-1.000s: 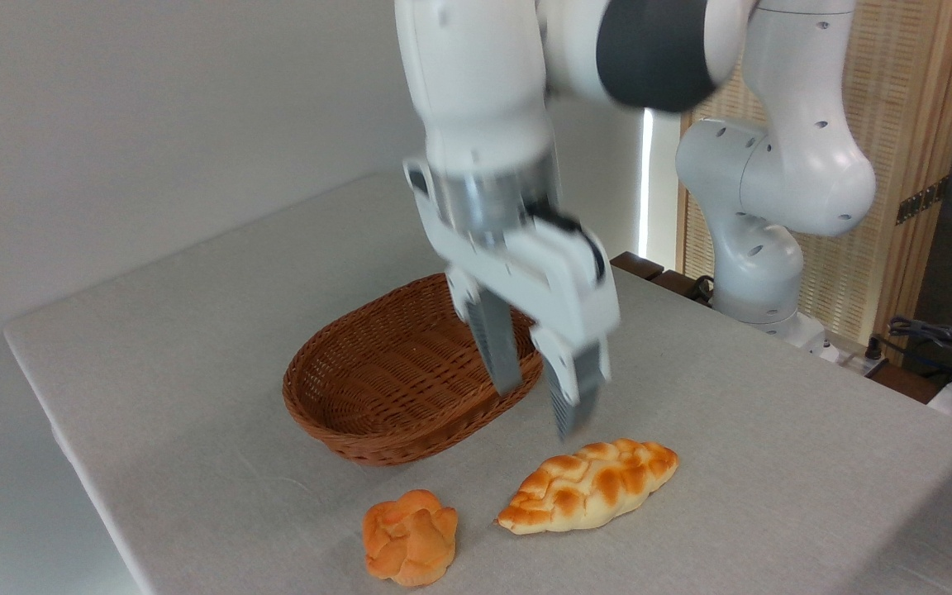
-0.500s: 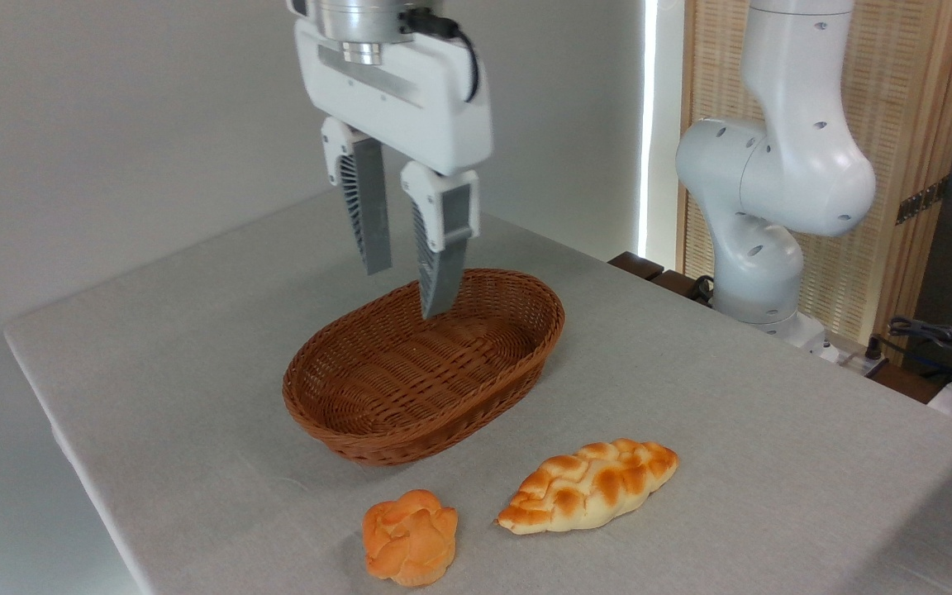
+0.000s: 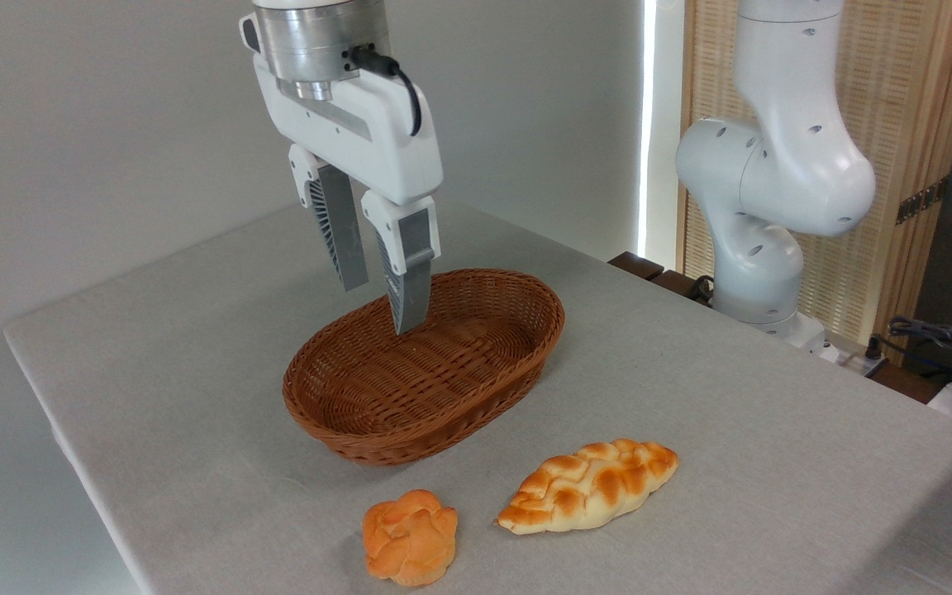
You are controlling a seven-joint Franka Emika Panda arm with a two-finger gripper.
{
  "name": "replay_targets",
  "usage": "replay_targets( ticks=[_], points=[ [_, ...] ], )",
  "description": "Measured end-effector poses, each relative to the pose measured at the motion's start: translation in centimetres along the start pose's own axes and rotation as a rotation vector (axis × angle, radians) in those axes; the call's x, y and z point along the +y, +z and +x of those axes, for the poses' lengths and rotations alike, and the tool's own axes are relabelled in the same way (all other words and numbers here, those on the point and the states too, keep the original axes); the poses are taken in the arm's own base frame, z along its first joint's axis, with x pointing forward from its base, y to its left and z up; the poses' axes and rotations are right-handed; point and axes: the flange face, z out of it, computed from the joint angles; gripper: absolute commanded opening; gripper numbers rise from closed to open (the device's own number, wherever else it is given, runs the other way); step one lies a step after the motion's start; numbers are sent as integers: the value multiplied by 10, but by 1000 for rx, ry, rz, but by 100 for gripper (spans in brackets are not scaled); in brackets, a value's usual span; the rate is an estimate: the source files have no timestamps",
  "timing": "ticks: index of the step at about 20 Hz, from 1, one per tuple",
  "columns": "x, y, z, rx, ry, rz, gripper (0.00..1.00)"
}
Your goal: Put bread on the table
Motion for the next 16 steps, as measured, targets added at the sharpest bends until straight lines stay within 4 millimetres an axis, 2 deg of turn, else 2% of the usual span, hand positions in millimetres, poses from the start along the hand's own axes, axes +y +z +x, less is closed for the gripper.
replay_targets(
  ticks=[16],
  points=[
    [1, 3, 3, -12, 6, -12, 100]
  ],
)
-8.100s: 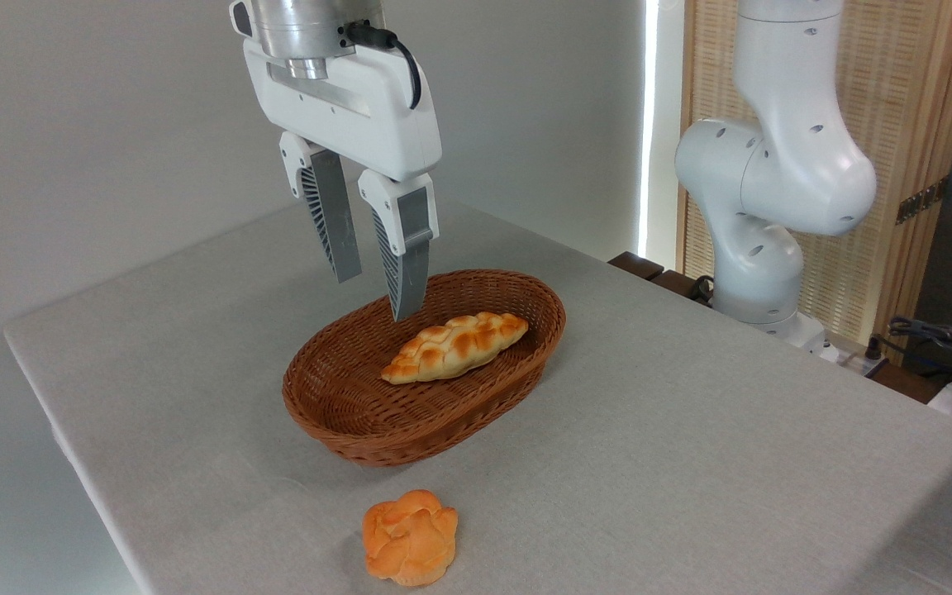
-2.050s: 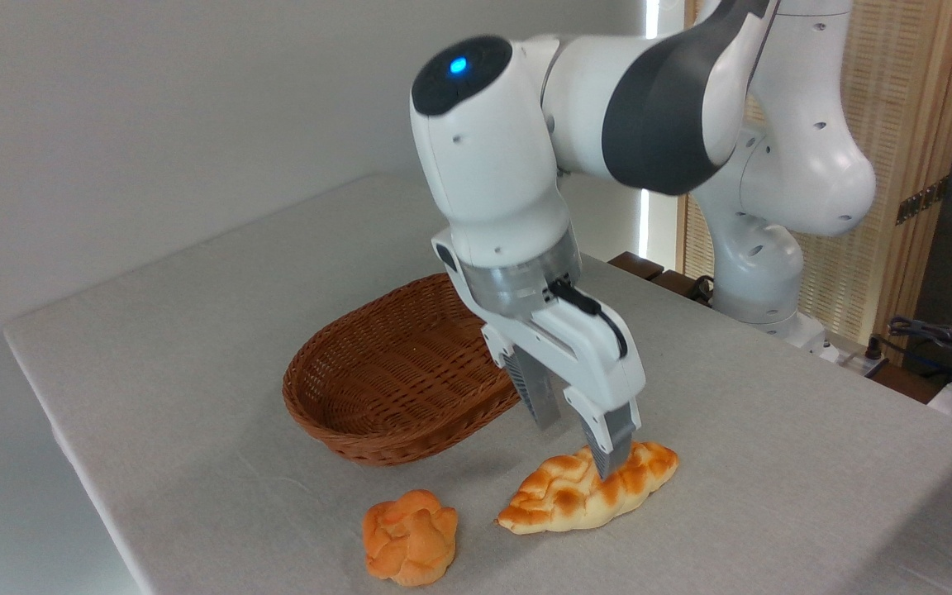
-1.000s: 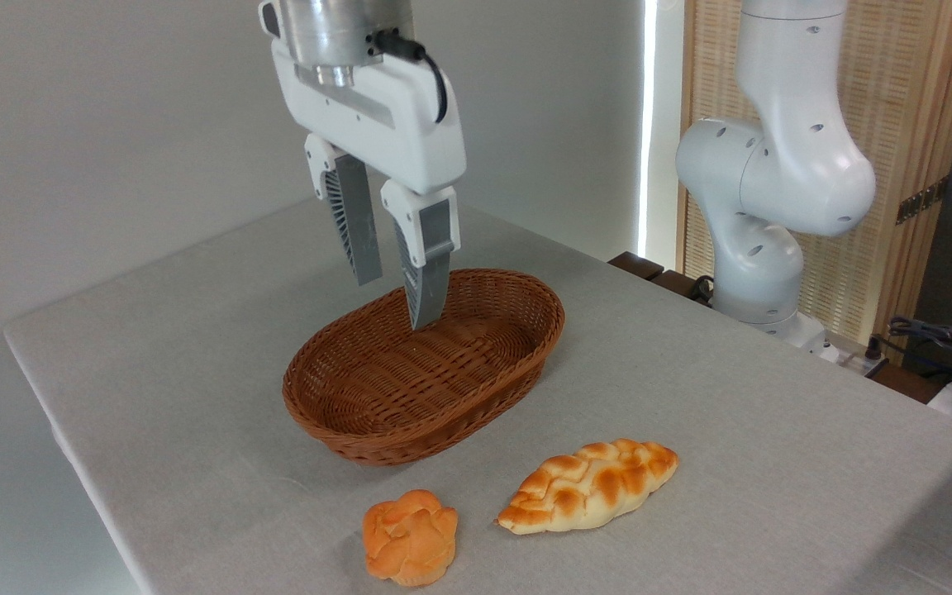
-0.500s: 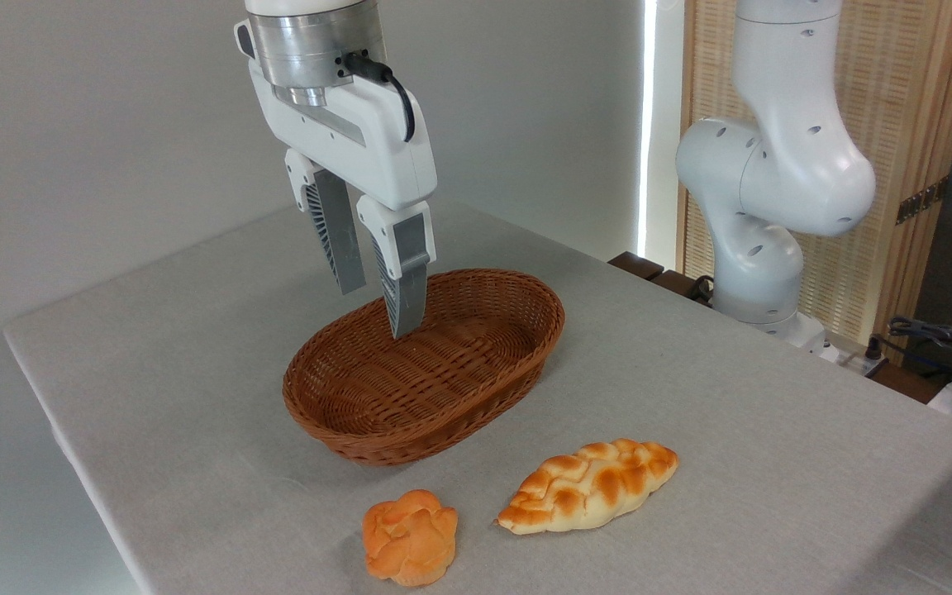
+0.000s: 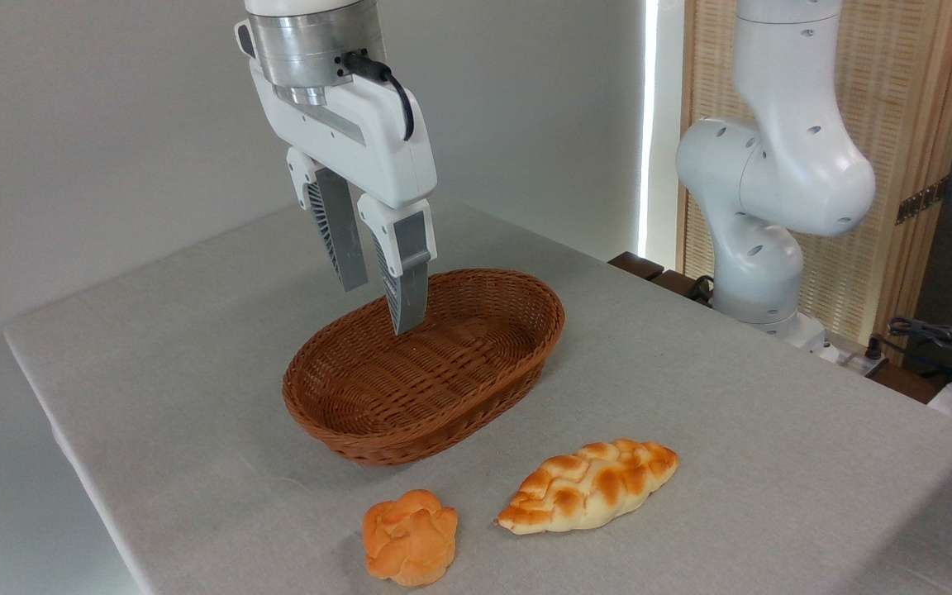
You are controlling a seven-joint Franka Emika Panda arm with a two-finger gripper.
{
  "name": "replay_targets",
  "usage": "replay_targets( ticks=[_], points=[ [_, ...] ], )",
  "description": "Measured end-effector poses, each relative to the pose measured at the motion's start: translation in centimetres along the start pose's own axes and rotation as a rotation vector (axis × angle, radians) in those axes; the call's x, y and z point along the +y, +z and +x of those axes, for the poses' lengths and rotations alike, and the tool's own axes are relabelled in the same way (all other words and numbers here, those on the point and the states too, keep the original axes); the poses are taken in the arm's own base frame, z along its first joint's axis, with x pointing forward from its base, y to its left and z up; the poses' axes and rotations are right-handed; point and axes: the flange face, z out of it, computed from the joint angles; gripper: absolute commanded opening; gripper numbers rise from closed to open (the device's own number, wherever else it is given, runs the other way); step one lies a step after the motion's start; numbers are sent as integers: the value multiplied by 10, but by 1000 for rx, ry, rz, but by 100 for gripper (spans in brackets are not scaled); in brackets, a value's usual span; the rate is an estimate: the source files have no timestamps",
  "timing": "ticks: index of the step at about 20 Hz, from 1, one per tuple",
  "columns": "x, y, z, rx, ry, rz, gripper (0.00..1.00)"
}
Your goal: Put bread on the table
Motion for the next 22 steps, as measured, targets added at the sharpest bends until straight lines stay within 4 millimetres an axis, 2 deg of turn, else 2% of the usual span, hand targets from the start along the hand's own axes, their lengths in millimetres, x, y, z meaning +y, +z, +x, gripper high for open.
replay_targets(
  ticks=[10, 15, 22],
  points=[
    [0, 0, -1, -12, 2, 9, 100],
    [8, 1, 7, -28, 20, 23, 100],
    [5, -1, 5, -25, 14, 26, 100]
  ],
)
